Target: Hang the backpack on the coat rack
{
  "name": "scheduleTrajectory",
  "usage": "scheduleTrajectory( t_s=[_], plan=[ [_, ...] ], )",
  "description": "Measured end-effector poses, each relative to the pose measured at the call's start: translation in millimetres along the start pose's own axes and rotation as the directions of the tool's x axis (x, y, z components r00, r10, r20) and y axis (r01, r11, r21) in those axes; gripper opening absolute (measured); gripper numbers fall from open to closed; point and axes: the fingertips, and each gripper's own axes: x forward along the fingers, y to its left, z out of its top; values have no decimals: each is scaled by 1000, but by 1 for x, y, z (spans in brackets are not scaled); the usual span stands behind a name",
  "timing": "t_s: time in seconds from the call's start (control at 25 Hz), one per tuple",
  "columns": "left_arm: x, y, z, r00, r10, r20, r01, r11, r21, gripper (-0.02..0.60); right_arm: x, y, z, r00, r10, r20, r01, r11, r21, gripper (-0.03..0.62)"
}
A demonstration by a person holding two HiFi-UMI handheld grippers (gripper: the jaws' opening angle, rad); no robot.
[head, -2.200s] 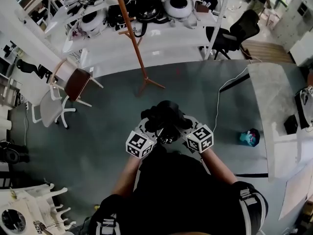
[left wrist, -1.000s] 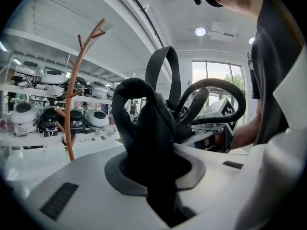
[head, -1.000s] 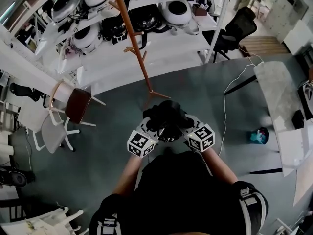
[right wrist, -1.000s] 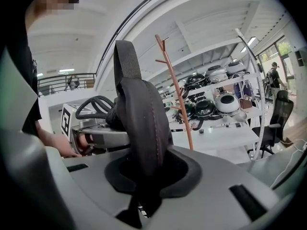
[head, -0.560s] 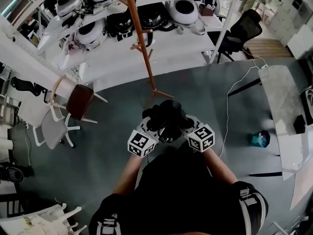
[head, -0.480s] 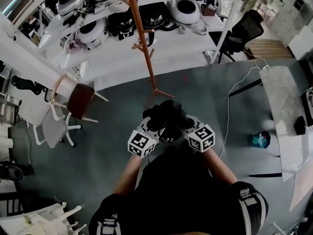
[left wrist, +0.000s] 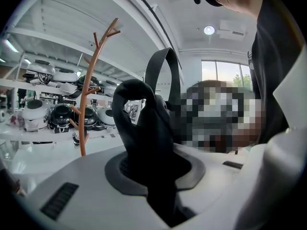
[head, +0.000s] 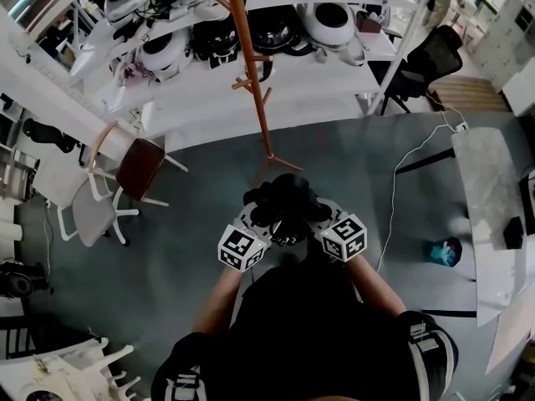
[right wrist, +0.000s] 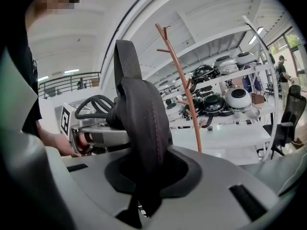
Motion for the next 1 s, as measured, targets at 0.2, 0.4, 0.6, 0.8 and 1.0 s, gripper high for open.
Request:
scheduleTrajectory(
  t_s=[0.2,0.4,0.6,0.8,1.0],
  plan=[
    [27,20,9,1000,12,1,-12,1000,-10,99,12,-29,13,1000,14,-5,-14,1000,-4,83],
    [56,42,23,1000,24,1,-24,1000,-20,98,24,-63,32,999,31,-14,-31,999,-16,83],
    [81,65,34,999,45,-10,-45,998,-37,98,40,-93,50,999,45,-30,-46,999,-23,83],
    [107,84,47,998,61,-10,-61,997,-40,98,50,-122,66,998,58,-36,-59,998,-24,83],
    [126,101,57,996,93,-5,-93,995,-42,98,61,-144,80,996,84,-40,-85,996,-32,83]
  ],
)
